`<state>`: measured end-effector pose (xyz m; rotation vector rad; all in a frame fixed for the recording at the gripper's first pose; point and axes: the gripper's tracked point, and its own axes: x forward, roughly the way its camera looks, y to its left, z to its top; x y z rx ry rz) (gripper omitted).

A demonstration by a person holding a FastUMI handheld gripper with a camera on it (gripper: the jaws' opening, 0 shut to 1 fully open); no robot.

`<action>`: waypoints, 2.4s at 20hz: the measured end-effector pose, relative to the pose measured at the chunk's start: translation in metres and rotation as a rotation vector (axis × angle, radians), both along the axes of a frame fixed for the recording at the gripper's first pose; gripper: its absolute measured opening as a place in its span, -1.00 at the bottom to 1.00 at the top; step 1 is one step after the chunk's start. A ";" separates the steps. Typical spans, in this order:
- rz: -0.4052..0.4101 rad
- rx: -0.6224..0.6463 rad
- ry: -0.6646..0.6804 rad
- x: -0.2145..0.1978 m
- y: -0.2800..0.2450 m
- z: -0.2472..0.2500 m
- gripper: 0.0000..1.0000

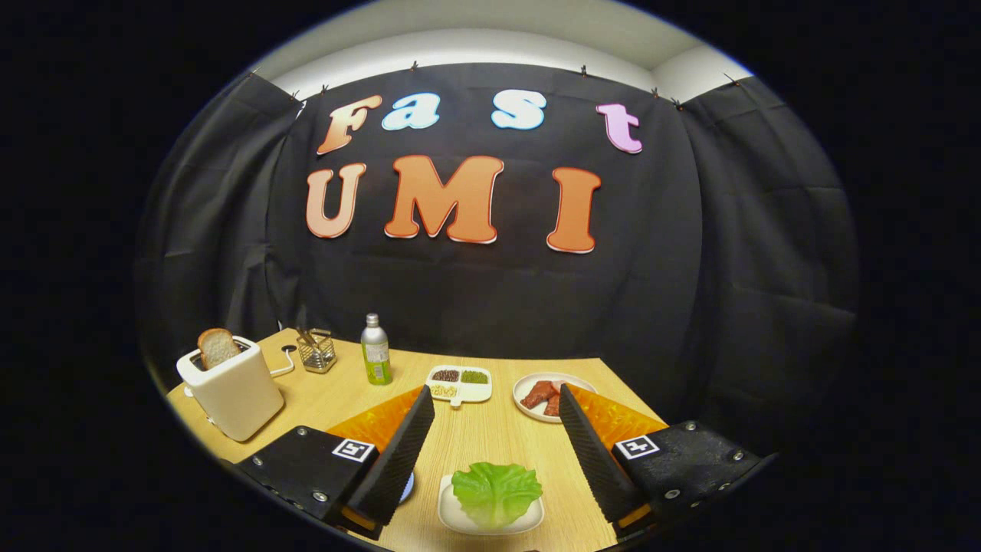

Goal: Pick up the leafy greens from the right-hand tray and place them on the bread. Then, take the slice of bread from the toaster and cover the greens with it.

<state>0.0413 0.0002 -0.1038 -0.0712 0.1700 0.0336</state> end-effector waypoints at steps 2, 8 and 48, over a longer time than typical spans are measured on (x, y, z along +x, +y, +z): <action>0.007 0.000 0.054 0.006 -0.001 -0.027 0.96; 0.021 -0.031 0.179 0.018 -0.005 -0.094 0.96; 0.062 -0.023 0.572 0.000 0.001 -0.242 -0.40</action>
